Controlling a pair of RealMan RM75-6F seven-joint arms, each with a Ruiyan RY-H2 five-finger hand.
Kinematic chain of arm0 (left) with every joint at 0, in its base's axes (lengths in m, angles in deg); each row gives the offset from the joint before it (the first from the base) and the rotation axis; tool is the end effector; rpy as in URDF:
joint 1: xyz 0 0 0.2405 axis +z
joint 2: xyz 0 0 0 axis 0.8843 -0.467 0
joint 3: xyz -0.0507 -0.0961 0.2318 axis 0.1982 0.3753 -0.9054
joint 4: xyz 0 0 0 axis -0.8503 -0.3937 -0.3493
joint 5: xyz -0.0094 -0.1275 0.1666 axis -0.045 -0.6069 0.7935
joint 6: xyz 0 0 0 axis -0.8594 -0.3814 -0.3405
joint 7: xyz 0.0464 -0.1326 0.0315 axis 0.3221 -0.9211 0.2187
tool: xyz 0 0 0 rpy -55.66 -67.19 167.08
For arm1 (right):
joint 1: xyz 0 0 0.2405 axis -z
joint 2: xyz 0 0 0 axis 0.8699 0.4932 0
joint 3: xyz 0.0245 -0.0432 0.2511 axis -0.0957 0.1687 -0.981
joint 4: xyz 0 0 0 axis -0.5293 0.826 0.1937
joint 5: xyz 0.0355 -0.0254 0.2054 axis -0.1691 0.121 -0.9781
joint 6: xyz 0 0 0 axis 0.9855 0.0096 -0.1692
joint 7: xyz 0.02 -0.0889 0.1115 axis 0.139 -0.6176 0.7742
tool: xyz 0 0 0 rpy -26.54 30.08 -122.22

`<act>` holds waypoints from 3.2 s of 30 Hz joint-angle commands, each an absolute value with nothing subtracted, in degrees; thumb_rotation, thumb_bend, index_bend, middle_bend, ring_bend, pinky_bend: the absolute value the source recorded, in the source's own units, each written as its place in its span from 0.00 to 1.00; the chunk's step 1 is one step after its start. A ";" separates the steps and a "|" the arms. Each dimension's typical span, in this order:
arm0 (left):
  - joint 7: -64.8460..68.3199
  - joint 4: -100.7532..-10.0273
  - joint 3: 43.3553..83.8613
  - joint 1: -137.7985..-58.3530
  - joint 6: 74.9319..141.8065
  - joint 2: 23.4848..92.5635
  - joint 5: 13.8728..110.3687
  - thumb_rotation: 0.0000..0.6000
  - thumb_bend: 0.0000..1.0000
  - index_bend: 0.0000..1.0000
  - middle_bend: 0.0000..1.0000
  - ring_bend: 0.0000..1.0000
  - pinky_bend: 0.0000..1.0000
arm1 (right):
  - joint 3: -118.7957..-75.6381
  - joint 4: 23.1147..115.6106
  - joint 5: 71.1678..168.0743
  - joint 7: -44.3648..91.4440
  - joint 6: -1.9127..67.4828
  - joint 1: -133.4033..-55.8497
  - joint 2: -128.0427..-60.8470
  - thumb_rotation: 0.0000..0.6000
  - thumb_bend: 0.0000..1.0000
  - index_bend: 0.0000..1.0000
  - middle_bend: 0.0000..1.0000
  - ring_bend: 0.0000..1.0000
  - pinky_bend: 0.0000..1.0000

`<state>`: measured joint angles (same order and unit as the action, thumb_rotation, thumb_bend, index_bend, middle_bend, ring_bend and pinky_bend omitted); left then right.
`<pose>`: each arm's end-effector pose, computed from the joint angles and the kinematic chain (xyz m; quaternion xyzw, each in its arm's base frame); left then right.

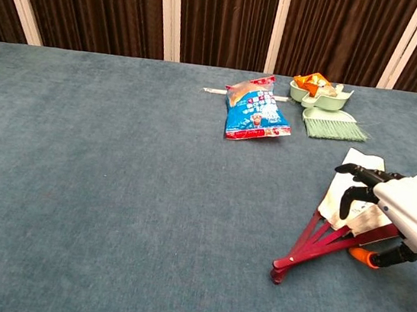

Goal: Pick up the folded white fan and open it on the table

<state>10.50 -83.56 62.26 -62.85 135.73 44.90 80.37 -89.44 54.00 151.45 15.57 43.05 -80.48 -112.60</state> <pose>-0.2914 0.1687 0.1463 -0.4938 -0.4149 -0.4129 0.6431 -0.2549 -0.2499 -0.0425 0.7285 -0.2994 0.4025 0.4665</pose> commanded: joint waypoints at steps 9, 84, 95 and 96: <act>11.45 -83.34 62.15 -63.09 135.50 45.50 80.30 1.00 0.44 0.14 0.06 0.00 0.03 | -89.38 50.93 151.02 18.78 44.48 -80.74 -113.56 1.00 0.25 0.52 0.13 0.20 0.24; 12.18 -83.56 61.28 -63.21 135.55 45.79 81.72 1.00 0.44 0.14 0.06 0.00 0.03 | -88.79 52.52 150.03 13.89 46.59 -82.39 -111.04 1.00 0.50 0.82 0.17 0.23 0.24; 11.66 -83.79 61.23 -63.03 135.86 45.56 82.04 1.00 0.44 0.14 0.06 0.00 0.03 | -89.52 60.57 151.26 12.06 47.85 -83.39 -106.10 1.00 0.56 0.84 0.17 0.23 0.24; 11.59 -83.80 61.21 -63.02 135.87 45.53 82.08 1.00 0.44 0.14 0.06 0.00 0.03 | -89.51 61.45 151.50 11.81 47.83 -83.56 -105.56 1.00 0.56 0.84 0.17 0.23 0.24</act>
<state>11.61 -83.79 61.22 -63.03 135.86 45.54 82.06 -89.41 59.77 150.92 12.21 47.57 -83.17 -106.80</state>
